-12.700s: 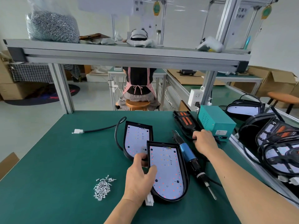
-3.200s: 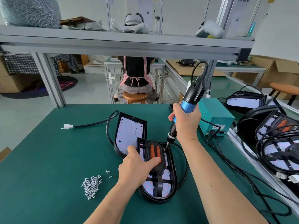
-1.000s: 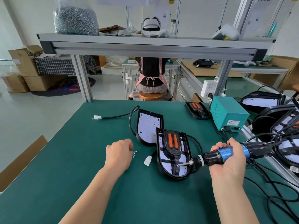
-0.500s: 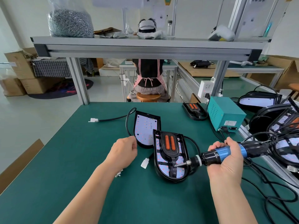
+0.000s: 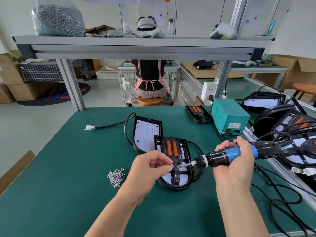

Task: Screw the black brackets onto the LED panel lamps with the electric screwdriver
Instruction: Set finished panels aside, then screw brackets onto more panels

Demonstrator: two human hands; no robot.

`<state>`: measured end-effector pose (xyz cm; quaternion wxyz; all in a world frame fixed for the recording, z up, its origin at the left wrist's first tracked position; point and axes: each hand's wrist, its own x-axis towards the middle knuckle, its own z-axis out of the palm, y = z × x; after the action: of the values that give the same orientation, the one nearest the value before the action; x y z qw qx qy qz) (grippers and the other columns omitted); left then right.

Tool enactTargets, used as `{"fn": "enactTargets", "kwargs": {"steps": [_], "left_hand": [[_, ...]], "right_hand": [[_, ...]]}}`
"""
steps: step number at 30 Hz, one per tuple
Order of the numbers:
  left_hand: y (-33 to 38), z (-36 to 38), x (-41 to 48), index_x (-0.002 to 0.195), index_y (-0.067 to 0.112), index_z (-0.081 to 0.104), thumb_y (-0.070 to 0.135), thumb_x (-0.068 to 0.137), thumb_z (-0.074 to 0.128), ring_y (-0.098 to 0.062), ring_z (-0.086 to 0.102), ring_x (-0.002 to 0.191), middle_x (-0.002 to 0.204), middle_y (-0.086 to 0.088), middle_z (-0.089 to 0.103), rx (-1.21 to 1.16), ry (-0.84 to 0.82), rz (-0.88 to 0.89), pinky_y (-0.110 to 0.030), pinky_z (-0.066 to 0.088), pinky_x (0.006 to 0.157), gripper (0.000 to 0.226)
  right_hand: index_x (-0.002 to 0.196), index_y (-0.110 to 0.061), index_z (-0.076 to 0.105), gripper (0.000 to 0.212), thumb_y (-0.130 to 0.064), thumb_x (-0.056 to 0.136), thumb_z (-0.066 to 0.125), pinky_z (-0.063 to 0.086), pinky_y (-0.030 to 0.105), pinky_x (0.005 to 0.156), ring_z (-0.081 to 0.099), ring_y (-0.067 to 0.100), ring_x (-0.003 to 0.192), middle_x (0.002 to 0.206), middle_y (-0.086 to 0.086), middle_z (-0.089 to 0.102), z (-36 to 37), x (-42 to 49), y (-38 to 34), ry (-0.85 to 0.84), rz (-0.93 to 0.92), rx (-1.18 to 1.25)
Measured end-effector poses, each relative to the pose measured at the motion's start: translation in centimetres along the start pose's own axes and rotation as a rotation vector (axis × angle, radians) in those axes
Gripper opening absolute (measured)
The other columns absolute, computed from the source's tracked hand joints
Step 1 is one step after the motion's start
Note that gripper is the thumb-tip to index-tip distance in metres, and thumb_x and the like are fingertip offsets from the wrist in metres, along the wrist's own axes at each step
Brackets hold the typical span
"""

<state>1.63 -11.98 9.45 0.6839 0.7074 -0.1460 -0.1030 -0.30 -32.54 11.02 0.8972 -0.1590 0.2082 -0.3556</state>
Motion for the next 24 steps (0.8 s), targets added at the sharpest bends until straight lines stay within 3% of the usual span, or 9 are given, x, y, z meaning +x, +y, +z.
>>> {"fn": "enactTargets", "kwargs": {"steps": [12, 19, 24], "left_hand": [[0.1, 0.8, -0.4, 0.072, 0.014, 0.074, -0.004, 0.080, 0.077, -0.006, 0.060, 0.065, 0.068, 0.002, 0.070, 0.019, -0.009, -0.013, -0.015, 0.048, 0.065, 0.020], [-0.7, 1.2, -0.5, 0.072, 0.024, 0.074, 0.000, 0.081, 0.076, -0.008, 0.059, 0.065, 0.070, 0.000, 0.071, 0.164, 0.049, 0.046, -0.021, 0.050, 0.067, 0.026], [-1.0, 1.5, -0.6, 0.073, 0.025, 0.075, 0.000, 0.081, 0.076, -0.009, 0.060, 0.067, 0.074, -0.004, 0.072, 0.132, 0.068, 0.042, -0.020, 0.051, 0.068, 0.026]], "right_hand": [[0.091, -0.015, 0.054, 0.018, -0.016, 0.090, 0.072, 0.053, 0.023, 0.061, 0.059, 0.010, 0.056, 0.062, -0.004, 0.057, -0.2, -0.2, 0.6, -0.003, 0.000, -0.022], [0.091, -0.015, 0.053, 0.018, -0.015, 0.090, 0.071, 0.053, 0.024, 0.059, 0.058, 0.011, 0.056, 0.061, -0.004, 0.056, -0.4, -0.3, 0.6, -0.002, -0.018, -0.030], [0.091, -0.014, 0.054, 0.018, -0.015, 0.089, 0.072, 0.053, 0.024, 0.060, 0.058, 0.011, 0.056, 0.062, -0.004, 0.057, -0.3, -0.4, 0.5, 0.006, 0.000, -0.026]]}}
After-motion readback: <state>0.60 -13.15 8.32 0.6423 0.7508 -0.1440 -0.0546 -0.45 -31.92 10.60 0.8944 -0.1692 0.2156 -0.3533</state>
